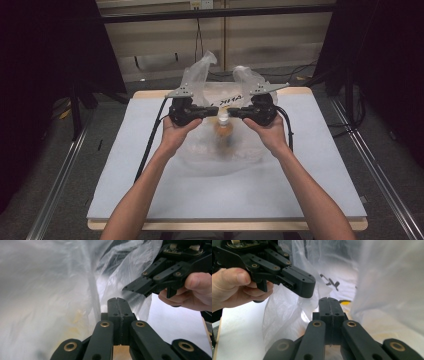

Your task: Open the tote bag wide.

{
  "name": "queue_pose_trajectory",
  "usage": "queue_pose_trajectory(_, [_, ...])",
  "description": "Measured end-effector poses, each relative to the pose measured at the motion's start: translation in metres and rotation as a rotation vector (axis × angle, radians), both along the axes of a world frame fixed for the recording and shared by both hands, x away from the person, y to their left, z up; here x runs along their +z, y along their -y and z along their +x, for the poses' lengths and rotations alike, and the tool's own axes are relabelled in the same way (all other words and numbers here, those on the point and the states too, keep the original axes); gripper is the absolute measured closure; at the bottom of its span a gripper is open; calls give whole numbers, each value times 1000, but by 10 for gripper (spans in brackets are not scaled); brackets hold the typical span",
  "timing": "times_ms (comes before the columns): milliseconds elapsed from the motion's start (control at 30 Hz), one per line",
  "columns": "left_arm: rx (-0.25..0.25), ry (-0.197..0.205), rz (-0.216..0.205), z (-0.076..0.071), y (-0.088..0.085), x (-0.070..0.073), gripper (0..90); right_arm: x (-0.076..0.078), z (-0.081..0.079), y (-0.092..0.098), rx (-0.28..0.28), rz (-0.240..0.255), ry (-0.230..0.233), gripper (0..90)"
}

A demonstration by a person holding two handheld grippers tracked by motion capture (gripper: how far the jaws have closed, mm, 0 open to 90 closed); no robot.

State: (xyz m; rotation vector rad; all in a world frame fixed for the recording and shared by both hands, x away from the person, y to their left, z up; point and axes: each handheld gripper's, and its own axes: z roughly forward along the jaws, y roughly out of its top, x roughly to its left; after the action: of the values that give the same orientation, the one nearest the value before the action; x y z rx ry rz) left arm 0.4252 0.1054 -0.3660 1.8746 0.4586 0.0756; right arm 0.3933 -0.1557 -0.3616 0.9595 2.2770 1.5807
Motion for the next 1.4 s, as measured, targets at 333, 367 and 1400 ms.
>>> queue_pose_trajectory(333, [-23,-11,-6,-17,-3,-18,900,-13,-11,4,11,-12,-20,900])
queue_pose_trajectory(367, [-29,-13,4,-20,-3,-19,900,-14,-12,5,13,-15,-19,900])
queue_pose_trajectory(1400, [-3,-96,205,-19,-5,-98,900,-87,-16,12,-8,-56,-107,900])
